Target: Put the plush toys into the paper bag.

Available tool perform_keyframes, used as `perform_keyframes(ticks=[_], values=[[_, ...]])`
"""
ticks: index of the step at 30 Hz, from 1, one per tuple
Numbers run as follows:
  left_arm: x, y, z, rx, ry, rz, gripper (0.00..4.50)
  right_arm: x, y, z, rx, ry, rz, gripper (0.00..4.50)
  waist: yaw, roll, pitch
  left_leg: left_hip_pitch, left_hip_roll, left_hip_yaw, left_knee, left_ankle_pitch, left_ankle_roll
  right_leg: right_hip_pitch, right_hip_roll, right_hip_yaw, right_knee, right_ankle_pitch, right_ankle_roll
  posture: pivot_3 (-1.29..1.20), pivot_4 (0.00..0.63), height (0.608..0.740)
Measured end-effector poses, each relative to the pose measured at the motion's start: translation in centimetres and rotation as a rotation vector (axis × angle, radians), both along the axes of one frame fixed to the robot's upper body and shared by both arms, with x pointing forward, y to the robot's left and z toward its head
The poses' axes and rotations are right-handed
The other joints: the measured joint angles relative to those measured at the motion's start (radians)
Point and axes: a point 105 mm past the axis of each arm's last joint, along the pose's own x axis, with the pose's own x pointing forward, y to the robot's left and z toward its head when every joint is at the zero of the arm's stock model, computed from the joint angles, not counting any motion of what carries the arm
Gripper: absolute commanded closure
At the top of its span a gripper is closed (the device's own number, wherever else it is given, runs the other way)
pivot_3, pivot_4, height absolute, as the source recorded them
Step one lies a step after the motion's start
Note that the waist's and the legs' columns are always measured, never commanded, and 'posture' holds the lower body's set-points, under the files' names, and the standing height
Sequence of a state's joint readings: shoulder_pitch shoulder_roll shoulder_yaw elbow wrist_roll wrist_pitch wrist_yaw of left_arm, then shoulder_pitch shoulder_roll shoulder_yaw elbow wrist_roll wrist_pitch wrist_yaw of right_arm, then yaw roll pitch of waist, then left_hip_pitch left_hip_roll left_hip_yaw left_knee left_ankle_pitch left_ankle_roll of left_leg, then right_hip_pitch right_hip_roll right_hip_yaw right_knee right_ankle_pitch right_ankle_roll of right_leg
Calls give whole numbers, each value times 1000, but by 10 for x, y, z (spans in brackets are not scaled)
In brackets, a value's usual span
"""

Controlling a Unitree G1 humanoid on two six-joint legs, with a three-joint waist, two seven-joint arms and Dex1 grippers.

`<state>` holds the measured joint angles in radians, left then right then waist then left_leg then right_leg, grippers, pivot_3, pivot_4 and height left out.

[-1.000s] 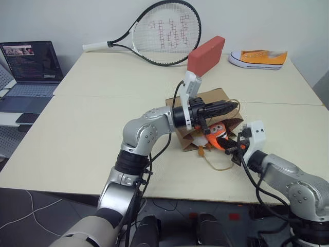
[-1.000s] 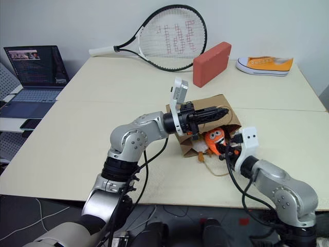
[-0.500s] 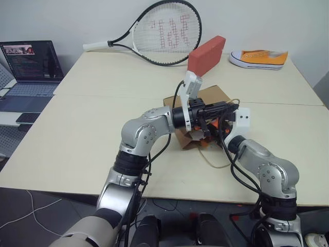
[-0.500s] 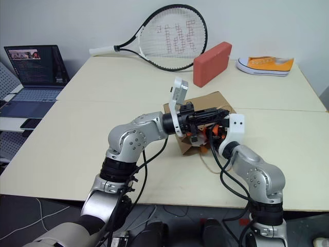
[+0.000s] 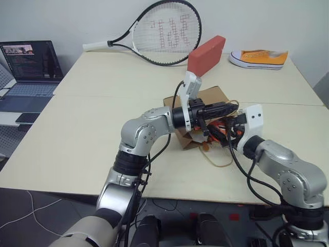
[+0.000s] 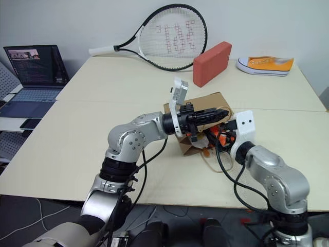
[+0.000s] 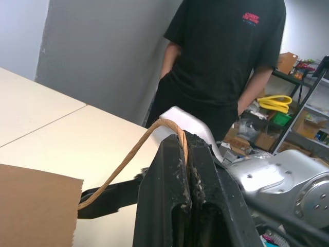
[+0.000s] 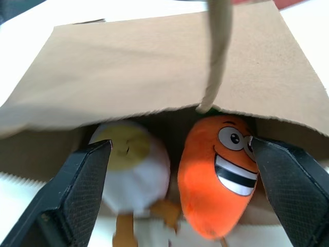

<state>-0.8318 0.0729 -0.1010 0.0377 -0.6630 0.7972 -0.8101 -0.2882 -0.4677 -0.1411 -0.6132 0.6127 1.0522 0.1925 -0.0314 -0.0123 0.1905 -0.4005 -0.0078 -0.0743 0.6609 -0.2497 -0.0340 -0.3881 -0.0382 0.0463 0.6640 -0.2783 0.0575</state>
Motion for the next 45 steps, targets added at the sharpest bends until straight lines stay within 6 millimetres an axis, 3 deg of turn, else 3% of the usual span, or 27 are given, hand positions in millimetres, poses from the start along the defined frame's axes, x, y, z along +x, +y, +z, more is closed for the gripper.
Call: perform_keyframes(ticks=[5, 8, 14, 19, 24, 33, 40, 43, 45], values=[[2, 0, -1, 1, 4, 5, 4500, -21, -7, -6, -116, 27, 95, 22, 2, 0, 0, 0, 0, 0, 0, 0, 0, 0, 0, -1, -1, 0, 0, 0, 150, 740], [2, 0, -1, 0, 5, 4, 4500, -25, -12, -16, -145, 55, 99, 593, 2, 0, 0, 0, 0, 0, 0, 0, 0, 0, 0, 0, 0, 0, 0, 0, 150, 740], [1, -2, 1, -12, -4, -3, 4500, -23, -7, -41, -182, 106, 96, 2695, 1, 0, 0, 0, 0, 0, 0, 0, 0, 0, 0, 0, 0, 0, 0, 0, 150, 740], [0, -3, 1, -12, -5, -9, 4500, -4, 6, -58, -182, 116, 85, 4484, 1, 0, 0, 0, 0, 0, 0, 0, 0, 0, 0, 0, 0, 0, 0, 0, 150, 740], [-1, -3, 1, -9, -5, -11, 4500, 25, 15, -57, -189, 34, 27, 4484, 2, 0, 0, 0, 0, 0, 0, 0, 0, 0, 0, 0, 0, 0, 0, 0, 150, 740], [-1, -4, -1, -1, 2, -17, 4500, 43, 30, -48, -150, -97, -13, 4484, 2, 0, 0, 0, 0, 0, 0, 0, 0, 0, 0, 0, 0, 0, 0, 0, 150, 740], [-1, -4, -1, 5, 7, -17, 4500, 29, 20, -32, -148, -110, 27, 4484, 2, 0, 0, 0, 0, -2, 0, 0, 0, 0, 0, 0, 0, 0, 0, 0, 150, 740], [-1, -4, -1, 5, 7, -17, 4500, 15, 12, -21, -158, -98, 80, 4484, 3, 0, 0, 0, 0, -2, 0, 0, 0, 0, 0, 0, 0, 0, 0, 0, 150, 740], [-2, -4, -1, 5, 6, -17, 4500, 2, 5, -24, -195, -47, 122, 4484, 4, 0, 0, 0, 0, -2, 0, 0, 0, 1, 0, -1, -1, 0, 0, 0, 150, 740]])
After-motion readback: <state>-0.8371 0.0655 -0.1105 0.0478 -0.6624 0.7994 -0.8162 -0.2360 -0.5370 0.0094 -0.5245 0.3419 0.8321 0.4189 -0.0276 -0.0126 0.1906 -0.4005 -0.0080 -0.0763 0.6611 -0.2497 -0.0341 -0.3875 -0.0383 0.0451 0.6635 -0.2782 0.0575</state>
